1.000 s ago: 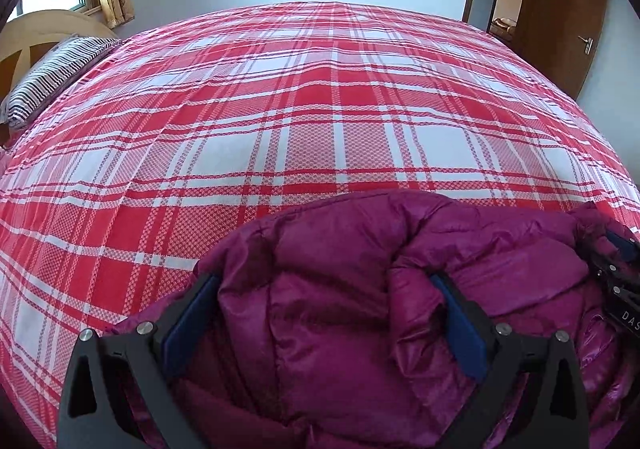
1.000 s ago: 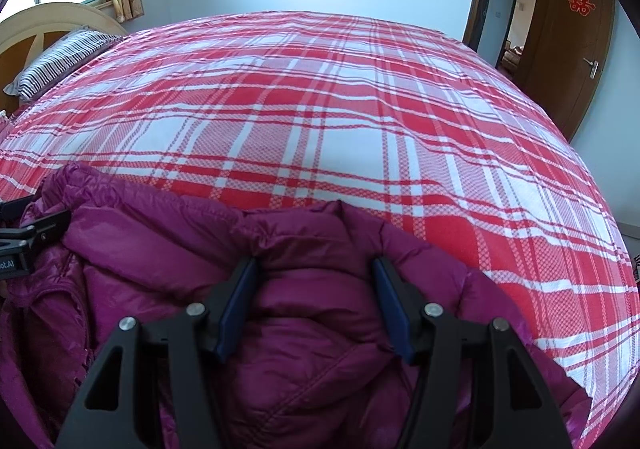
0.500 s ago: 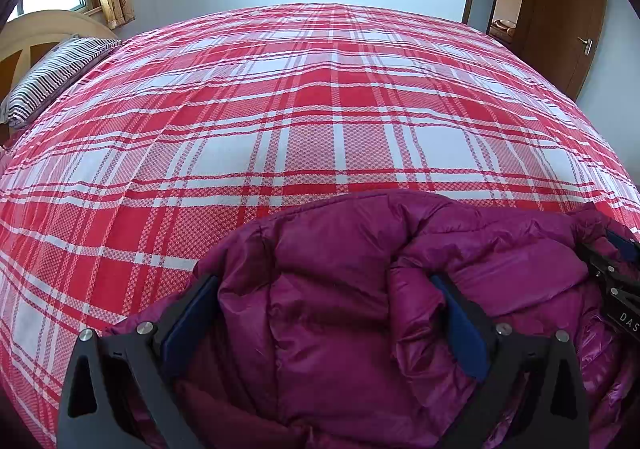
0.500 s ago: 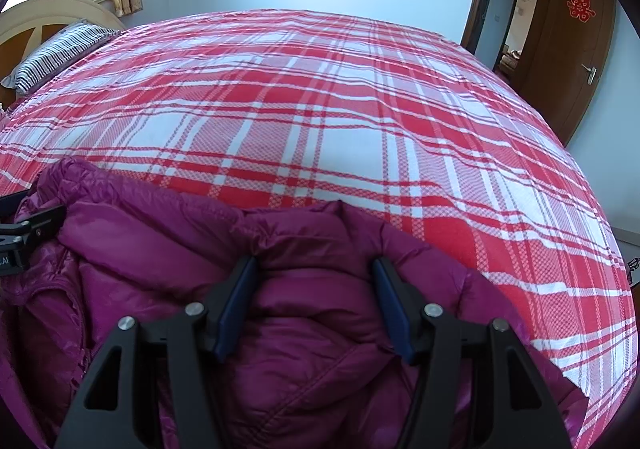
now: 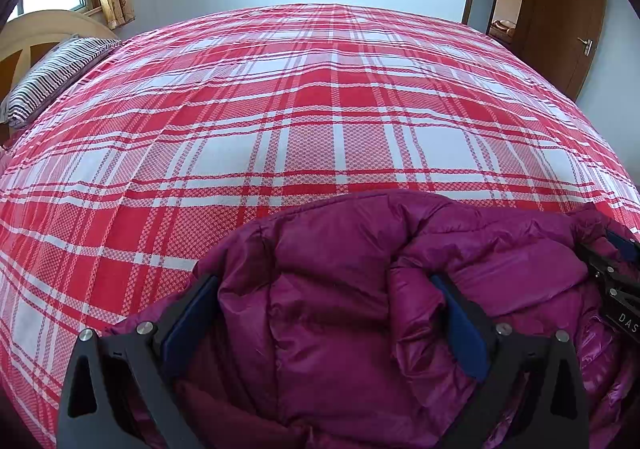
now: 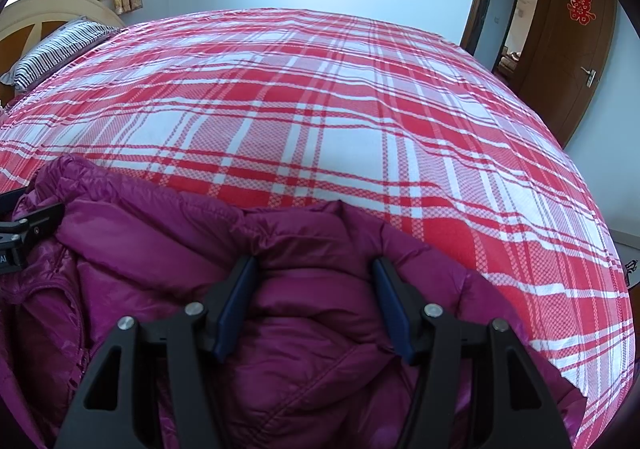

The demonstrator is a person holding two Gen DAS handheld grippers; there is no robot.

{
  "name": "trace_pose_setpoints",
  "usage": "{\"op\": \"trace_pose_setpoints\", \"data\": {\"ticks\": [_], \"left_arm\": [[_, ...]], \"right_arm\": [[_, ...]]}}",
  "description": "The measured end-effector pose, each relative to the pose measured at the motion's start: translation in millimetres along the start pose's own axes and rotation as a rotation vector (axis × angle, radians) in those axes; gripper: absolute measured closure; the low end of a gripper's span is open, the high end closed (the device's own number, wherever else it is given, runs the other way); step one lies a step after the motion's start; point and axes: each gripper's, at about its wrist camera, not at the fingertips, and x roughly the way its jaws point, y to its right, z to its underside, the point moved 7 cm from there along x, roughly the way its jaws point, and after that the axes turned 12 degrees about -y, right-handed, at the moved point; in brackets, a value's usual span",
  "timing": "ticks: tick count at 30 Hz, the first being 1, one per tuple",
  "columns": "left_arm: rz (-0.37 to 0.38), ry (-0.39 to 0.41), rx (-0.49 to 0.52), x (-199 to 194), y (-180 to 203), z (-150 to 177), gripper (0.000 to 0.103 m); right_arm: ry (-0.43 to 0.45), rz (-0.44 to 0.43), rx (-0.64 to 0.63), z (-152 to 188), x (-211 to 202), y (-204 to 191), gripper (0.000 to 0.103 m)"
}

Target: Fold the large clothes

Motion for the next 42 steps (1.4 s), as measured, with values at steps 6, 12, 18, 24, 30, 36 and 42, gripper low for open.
{"op": "trace_pose_setpoints", "data": {"ticks": [6, 12, 18, 24, 30, 36, 42], "left_arm": [[-0.001, 0.000, 0.000, 0, 0, 0, 0.001], [-0.009, 0.000, 0.003, 1, 1, 0, 0.001], [0.043, -0.008, -0.005, -23, -4, -3, 0.001], [0.182, 0.106, 0.033, -138, -31, 63, 0.001], [0.161, 0.053, 0.175, -196, -61, 240, 0.001], [0.183, -0.008, 0.186, -202, -62, 372, 0.001], [0.136, 0.013, 0.229, -195, -51, 427, 0.001]], "right_arm": [[0.000, 0.001, 0.000, 0, 0, 0, 0.041], [-0.002, -0.006, 0.002, 0, 1, 0, 0.041], [-0.019, -0.025, -0.006, -2, -8, 2, 0.034], [0.085, -0.131, 0.066, 58, -104, 30, 0.017], [0.026, -0.161, 0.111, 224, -172, 56, 0.017], [-0.044, -0.135, 0.279, 377, -202, 78, 0.017], [-0.034, -0.183, 0.283, 447, -226, 48, 0.019]]}}
